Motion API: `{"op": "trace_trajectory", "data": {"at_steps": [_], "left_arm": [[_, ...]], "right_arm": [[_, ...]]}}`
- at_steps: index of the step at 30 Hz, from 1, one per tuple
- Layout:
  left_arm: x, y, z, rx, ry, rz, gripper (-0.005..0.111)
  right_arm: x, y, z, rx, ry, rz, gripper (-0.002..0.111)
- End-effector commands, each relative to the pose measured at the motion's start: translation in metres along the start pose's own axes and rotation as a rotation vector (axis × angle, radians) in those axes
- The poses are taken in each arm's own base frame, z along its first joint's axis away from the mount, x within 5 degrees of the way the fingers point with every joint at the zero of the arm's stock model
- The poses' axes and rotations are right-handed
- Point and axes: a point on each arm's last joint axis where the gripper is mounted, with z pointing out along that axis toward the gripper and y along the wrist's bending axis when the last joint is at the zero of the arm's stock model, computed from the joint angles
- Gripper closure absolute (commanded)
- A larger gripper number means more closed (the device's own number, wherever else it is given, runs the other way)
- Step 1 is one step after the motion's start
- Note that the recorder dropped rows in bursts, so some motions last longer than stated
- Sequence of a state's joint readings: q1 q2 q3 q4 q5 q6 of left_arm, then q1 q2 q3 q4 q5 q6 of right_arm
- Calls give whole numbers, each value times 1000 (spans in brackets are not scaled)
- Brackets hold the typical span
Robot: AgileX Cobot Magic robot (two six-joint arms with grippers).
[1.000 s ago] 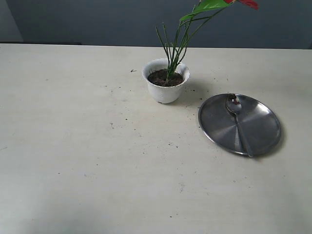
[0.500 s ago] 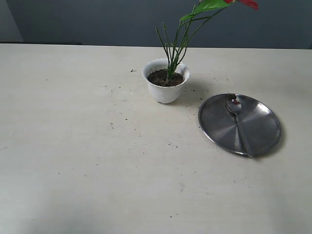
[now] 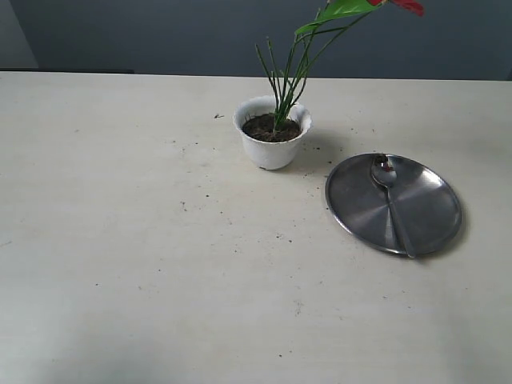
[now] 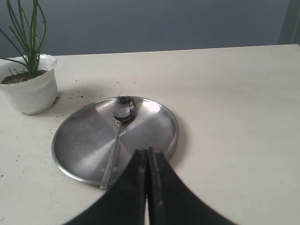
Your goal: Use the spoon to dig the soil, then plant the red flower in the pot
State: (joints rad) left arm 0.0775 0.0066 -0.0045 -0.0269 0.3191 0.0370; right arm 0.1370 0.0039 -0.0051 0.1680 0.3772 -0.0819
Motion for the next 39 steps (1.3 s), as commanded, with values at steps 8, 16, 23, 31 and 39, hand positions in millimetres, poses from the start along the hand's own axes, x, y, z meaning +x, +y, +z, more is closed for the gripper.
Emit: {"op": "trace_trajectory", "data": {"at_steps": [8, 16, 23, 31, 39], "left_arm": [[0, 0, 0, 1, -10, 0, 106], [0, 0, 0, 0, -10, 2, 106], [0, 0, 0, 0, -10, 2, 106], [0, 0, 0, 0, -10, 2, 106], [0, 0, 0, 0, -10, 2, 106]], "right_arm": [[2, 10, -1, -181, 5, -56, 109], [3, 20, -5, -383, 21, -115, 109], [4, 21, -5, -405, 24, -113, 109], [3, 20, -5, -385, 22, -108, 109], [3, 20, -4, -377, 21, -106, 109]]}}
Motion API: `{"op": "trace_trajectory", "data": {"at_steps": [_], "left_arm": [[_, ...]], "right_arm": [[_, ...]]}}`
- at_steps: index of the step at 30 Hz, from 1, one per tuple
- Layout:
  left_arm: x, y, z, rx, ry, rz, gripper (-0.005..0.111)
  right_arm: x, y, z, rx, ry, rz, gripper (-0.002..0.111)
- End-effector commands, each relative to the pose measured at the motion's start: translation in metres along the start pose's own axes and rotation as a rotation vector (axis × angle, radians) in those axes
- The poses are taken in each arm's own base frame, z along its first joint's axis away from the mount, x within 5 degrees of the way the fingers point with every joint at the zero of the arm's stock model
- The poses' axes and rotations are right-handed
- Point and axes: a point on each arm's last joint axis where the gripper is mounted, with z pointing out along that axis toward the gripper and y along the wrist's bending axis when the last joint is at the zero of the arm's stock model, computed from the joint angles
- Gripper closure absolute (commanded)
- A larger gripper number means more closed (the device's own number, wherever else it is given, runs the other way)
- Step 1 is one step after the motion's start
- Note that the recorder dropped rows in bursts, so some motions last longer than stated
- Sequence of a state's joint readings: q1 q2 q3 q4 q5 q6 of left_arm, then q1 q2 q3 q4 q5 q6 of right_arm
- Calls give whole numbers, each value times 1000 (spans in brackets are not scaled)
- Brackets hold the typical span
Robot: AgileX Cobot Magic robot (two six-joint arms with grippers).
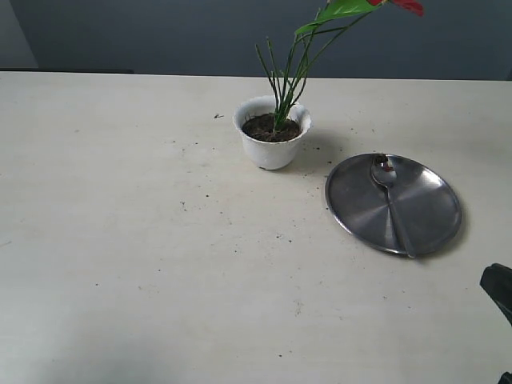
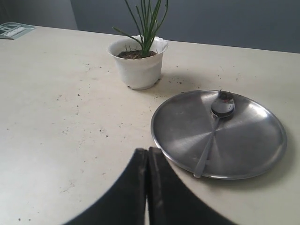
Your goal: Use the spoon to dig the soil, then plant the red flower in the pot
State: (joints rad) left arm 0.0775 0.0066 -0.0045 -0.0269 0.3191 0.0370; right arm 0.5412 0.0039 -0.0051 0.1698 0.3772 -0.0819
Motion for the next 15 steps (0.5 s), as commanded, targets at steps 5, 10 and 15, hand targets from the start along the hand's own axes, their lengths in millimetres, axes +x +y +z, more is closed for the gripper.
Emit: {"op": "trace_trajectory", "data": {"at_steps": [5, 10, 15], "left_arm": [[0, 0, 0, 0, -10, 2, 106], [0, 0, 0, 0, -10, 2, 106], [0, 0, 0, 0, -10, 2, 106]], "right_arm": [[0, -2, 0, 36, -17, 10, 109], [-1, -8, 0, 150, -28, 43, 109], [-1, -14, -1, 251, -38, 72, 109]]}}
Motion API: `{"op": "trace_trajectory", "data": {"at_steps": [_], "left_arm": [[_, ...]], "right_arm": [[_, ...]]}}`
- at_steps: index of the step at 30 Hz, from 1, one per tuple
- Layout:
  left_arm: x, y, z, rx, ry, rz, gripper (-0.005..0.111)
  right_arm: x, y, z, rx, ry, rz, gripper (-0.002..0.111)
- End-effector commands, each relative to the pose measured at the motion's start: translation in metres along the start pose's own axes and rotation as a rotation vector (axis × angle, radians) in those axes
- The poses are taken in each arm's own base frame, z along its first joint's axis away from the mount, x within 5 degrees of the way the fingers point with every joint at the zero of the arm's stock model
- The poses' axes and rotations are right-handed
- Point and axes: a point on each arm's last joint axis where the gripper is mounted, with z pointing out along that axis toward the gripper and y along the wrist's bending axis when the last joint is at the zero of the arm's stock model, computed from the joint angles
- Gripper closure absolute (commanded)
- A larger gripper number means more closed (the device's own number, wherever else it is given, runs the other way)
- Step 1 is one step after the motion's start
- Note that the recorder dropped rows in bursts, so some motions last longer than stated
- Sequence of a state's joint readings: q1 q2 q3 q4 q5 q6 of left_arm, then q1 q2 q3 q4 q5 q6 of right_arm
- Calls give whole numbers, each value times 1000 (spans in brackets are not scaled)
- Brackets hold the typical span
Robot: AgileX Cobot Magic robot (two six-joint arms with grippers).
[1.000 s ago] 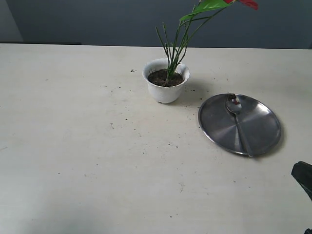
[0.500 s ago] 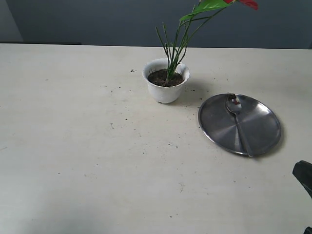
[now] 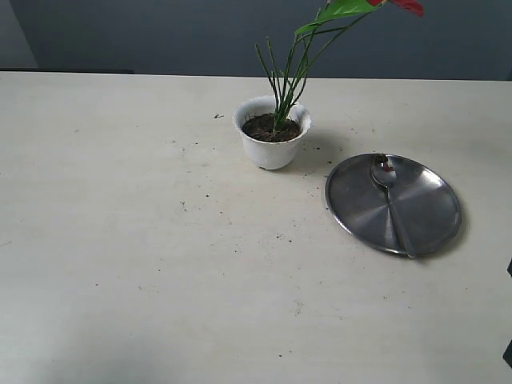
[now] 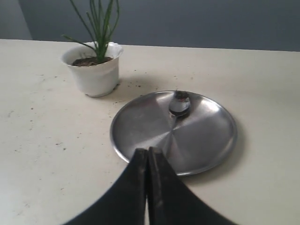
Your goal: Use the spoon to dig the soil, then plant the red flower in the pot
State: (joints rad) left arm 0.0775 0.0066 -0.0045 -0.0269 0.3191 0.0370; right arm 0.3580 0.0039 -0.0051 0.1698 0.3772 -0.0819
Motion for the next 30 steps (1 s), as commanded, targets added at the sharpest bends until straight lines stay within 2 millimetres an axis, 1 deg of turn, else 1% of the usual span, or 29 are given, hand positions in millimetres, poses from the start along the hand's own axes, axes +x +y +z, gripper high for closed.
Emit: {"op": "trace_trajectory", "data": {"at_steps": [1, 8, 15, 30], "left_arm": [[0, 0, 0, 0, -10, 2, 106], [0, 0, 0, 0, -10, 2, 106], [0, 0, 0, 0, -10, 2, 106], [0, 0, 0, 0, -10, 2, 106]], "right_arm": [[0, -6, 0, 108, -24, 31, 109], [-1, -14, -1, 252, -38, 72, 109], [-1, -18, -2, 324, -42, 93, 109], [-1, -18, -2, 325, -45, 93, 109]]}}
